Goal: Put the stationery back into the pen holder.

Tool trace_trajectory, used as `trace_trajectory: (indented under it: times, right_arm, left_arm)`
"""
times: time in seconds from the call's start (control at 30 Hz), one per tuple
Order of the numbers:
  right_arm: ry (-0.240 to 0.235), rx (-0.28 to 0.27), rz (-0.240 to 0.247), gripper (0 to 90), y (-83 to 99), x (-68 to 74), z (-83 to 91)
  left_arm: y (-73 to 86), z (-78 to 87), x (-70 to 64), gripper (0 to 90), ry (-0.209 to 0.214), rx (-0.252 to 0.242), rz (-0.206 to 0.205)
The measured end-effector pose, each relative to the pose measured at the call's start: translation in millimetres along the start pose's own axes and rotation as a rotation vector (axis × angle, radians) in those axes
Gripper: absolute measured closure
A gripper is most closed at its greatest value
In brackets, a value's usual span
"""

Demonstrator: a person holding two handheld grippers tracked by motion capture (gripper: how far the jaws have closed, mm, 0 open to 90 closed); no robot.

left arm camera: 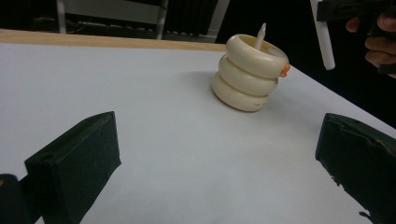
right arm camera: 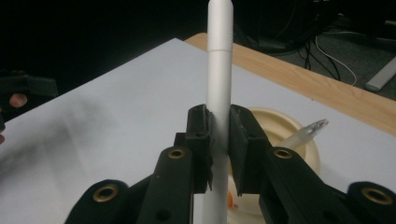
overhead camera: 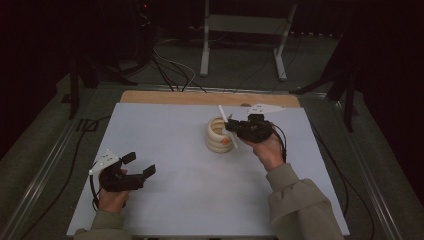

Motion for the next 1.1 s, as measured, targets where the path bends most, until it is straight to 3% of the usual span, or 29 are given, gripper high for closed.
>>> trace_trajectory:
  times: [0.6,1.1]
  right_arm:
    - [0.012,-0.058,-0.045,79.4,-19.9,-8.5,-11.4]
    - [0.024,-0.11,-0.086,79.4,-26.3,-15.2,-23.9]
  left_arm:
    - [-0.2,0.3,0.2,0.3,0.001,-0.003,0.003]
    - [-0.1,0.3,0.5,0.3,0.003,-0.003,0.003]
Point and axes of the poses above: each handheld gripper's, and its own axes: z roughly backward along the jaws, y roughly out of its underside, x roughly to its left, the point moved 6 cm from there along -z, roughly forward along the jaws, and after that the axes turned 3 degrees about -z, right-handed, at the moved point
